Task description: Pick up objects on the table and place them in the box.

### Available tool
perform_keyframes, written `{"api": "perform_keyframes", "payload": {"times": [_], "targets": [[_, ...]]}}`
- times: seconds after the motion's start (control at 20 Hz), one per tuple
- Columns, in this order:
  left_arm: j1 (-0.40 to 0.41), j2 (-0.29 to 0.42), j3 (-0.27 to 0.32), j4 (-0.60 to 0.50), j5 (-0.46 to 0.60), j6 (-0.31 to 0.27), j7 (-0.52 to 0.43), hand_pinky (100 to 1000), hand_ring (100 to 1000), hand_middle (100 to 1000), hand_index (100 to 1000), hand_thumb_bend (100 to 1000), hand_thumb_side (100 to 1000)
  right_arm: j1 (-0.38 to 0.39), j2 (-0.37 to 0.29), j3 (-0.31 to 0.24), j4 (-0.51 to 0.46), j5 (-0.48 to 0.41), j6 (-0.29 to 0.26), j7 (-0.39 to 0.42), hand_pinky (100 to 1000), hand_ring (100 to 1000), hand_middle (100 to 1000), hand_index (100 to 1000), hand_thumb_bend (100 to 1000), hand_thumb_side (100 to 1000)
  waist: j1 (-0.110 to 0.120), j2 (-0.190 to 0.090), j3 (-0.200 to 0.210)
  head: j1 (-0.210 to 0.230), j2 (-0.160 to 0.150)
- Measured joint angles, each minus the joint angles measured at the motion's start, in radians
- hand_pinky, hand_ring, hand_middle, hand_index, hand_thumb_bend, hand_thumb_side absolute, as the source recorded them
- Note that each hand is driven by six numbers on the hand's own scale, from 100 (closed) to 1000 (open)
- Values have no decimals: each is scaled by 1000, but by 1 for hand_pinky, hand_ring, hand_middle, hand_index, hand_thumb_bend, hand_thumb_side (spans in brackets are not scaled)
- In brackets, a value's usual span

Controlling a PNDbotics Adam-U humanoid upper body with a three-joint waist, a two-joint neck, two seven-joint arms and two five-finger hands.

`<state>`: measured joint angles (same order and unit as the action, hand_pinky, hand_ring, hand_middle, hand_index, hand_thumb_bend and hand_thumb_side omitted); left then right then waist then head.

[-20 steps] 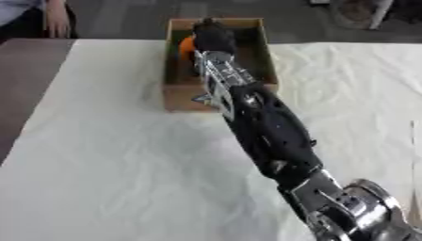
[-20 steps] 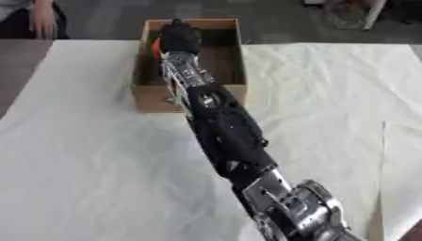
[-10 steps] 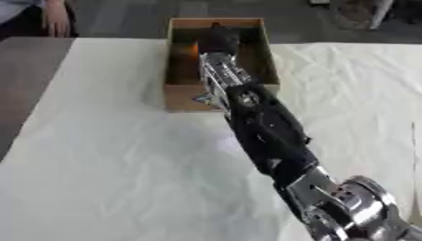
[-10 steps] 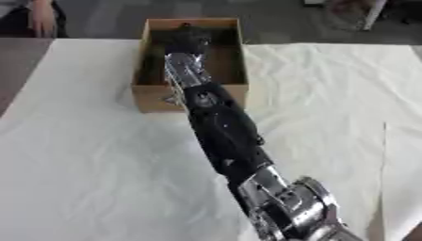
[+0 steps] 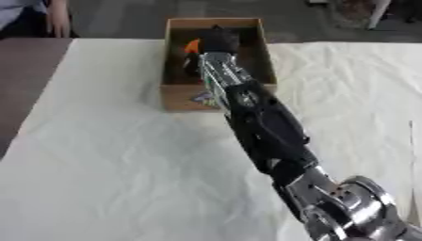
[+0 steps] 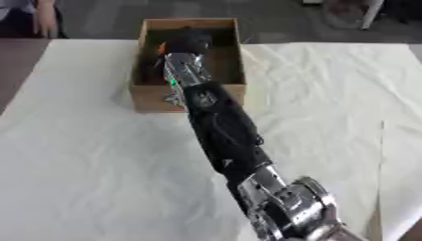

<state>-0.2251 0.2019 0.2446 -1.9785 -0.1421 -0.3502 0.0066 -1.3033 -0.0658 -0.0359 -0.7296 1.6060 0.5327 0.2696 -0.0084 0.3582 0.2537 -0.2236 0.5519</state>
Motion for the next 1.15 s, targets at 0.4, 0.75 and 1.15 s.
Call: {"api": "perform_keyframes", "payload": {"times": [0.4, 0.75, 1.15], "targets": [[0, 0, 0, 0, 1, 2, -3, 295, 404, 713, 709, 100, 724, 0, -3, 4, -41, -18, 6, -33, 882, 930, 892, 905, 265, 767, 0, -2, -2, 1, 0], [2, 0, 0, 0, 1, 4, -4, 296, 405, 713, 709, 100, 722, 15, -58, 64, -240, -125, -23, -114, 879, 910, 874, 899, 100, 696, 0, -15, -12, 14, 8], [5, 0, 0, 0, 3, 6, 5, 298, 407, 711, 710, 100, 717, 97, -170, 151, -600, -348, -51, -188, 861, 886, 851, 887, 100, 646, 1, -35, -26, 28, 20]]}}
